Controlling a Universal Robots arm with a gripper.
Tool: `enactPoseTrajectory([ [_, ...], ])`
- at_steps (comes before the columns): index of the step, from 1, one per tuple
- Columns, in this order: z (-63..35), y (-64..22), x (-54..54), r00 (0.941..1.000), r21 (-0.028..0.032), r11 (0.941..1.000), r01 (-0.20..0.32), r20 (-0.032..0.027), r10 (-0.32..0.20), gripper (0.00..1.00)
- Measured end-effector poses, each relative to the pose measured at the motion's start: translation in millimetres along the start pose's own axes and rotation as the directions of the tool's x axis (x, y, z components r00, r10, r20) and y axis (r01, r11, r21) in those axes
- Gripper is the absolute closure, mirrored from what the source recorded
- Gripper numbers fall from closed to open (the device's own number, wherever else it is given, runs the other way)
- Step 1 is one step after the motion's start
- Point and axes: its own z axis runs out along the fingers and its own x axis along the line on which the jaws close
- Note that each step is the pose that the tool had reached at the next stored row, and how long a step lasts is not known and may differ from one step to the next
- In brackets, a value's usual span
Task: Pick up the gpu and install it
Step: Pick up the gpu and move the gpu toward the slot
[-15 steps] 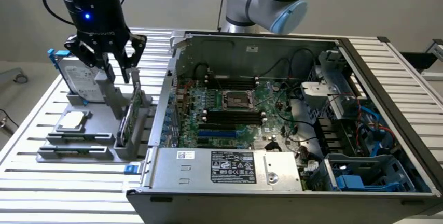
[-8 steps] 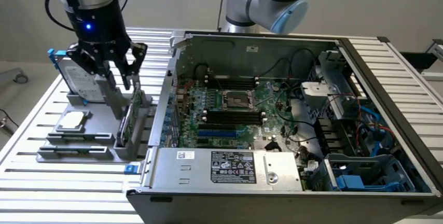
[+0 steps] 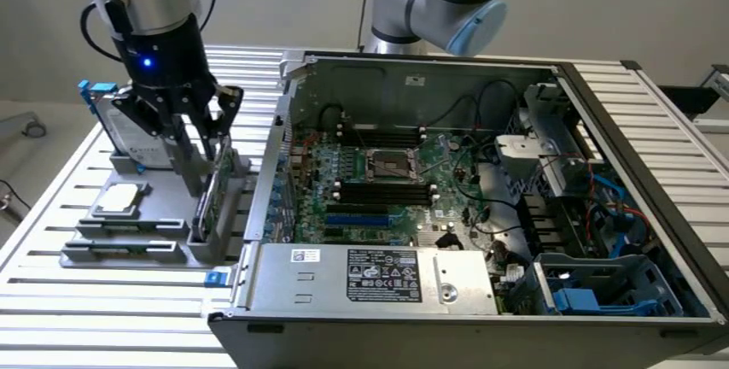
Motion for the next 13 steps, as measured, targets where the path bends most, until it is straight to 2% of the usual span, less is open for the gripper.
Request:
enactPoseTrajectory([
  [9, 16.4, -6.8, 0.1, 0.9996, -0.0006, 0.9996, -0.030, 0.0002, 0.030, 0.64],
  [13, 23.7, -7.3, 0.1, 0.9991, -0.0008, 0.9991, -0.042, 0.0001, 0.042, 0.64],
])
